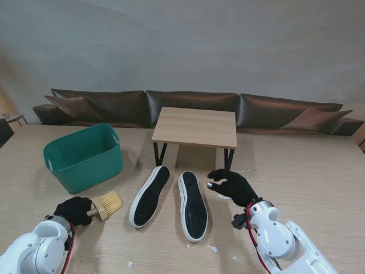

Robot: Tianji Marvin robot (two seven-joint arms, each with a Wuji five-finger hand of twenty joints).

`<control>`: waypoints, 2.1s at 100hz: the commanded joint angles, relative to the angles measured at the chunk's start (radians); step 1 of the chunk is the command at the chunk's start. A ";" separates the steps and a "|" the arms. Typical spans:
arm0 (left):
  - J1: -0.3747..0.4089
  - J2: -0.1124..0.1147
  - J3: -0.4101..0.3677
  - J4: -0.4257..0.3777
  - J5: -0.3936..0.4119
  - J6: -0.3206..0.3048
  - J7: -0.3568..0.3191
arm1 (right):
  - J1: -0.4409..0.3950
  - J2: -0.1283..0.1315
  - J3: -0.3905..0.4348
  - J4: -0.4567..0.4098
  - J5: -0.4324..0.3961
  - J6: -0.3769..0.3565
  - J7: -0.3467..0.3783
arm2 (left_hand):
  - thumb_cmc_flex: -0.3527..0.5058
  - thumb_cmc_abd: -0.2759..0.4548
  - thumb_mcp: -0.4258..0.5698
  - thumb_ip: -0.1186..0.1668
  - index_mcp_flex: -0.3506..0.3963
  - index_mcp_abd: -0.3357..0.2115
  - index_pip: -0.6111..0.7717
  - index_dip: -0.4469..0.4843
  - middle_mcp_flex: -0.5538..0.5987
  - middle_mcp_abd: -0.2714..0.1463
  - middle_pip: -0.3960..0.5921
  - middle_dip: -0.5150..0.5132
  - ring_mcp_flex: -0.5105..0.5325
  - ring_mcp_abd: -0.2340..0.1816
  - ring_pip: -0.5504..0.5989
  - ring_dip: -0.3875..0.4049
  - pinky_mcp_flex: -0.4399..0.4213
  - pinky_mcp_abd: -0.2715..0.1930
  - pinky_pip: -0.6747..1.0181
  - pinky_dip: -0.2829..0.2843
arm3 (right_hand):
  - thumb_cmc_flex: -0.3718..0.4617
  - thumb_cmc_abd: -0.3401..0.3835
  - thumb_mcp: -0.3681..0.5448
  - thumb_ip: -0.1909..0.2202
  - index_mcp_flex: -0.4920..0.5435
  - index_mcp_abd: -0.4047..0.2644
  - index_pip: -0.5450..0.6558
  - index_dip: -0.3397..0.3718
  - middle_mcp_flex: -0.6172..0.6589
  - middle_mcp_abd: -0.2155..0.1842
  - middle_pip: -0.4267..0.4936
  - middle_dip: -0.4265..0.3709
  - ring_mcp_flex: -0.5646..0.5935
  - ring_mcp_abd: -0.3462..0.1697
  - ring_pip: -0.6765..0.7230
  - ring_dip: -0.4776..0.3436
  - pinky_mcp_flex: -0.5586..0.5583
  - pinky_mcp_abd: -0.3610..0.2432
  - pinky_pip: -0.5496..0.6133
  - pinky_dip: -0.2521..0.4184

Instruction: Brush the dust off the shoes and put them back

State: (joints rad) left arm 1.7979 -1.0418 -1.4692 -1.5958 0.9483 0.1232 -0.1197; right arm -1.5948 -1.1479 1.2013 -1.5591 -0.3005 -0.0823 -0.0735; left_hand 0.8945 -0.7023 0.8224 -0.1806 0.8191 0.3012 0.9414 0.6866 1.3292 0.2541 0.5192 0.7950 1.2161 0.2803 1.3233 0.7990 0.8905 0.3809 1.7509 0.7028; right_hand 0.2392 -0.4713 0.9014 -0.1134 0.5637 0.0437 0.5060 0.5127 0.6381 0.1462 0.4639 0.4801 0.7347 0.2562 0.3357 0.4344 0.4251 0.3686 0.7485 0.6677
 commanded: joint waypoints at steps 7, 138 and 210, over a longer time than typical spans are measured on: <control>0.045 -0.016 -0.022 -0.032 0.000 0.010 0.002 | -0.003 -0.002 -0.006 0.003 0.004 0.000 0.019 | 0.125 -0.029 0.048 -0.024 0.063 -0.042 0.094 0.024 0.072 0.000 0.042 -0.010 0.052 -0.030 0.080 -0.011 0.042 -0.072 0.063 -0.025 | 0.006 0.029 0.021 0.028 -0.002 -0.003 0.019 -0.011 0.021 0.010 0.002 -0.016 0.031 0.004 0.009 0.013 -0.120 0.000 0.032 0.012; 0.133 -0.013 -0.109 -0.236 -0.077 0.045 -0.149 | 0.014 -0.005 -0.026 0.031 0.023 0.001 0.020 | 0.164 0.054 0.023 0.033 0.000 -0.025 0.079 0.103 0.039 0.067 0.091 0.084 0.045 0.024 0.078 0.065 -0.109 -0.064 0.060 0.079 | 0.007 0.039 0.019 0.027 -0.002 0.002 0.024 -0.019 0.017 0.013 0.005 -0.018 0.029 0.006 0.012 0.012 -0.122 -0.001 0.042 0.004; 0.123 0.009 -0.088 -0.259 0.038 0.068 -0.305 | 0.015 -0.001 -0.032 0.037 0.022 -0.001 0.036 | 0.145 0.090 -0.139 -0.009 0.045 -0.050 0.049 -0.093 0.046 -0.007 0.144 0.067 0.049 0.005 0.065 0.046 -0.085 -0.063 0.037 0.042 | 0.005 0.043 0.014 0.027 -0.014 0.004 0.023 -0.020 0.010 0.014 0.005 -0.018 0.025 0.005 0.010 0.011 -0.125 -0.003 0.042 0.002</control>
State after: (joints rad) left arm 1.9168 -1.0340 -1.5588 -1.8404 0.9836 0.1906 -0.3832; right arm -1.5764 -1.1476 1.1743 -1.5220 -0.2763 -0.0815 -0.0538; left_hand 0.9681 -0.6623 0.6769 -0.1798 0.8290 0.2601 0.9660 0.5951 1.3183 0.2317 0.6365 0.8746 1.2140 0.2706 1.3501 0.8531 0.8108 0.3650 1.7491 0.7675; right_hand 0.2392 -0.4559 0.9025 -0.1134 0.5637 0.0494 0.5156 0.5025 0.6381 0.1505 0.4637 0.4702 0.7347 0.2588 0.3372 0.4344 0.4251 0.3686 0.7585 0.6677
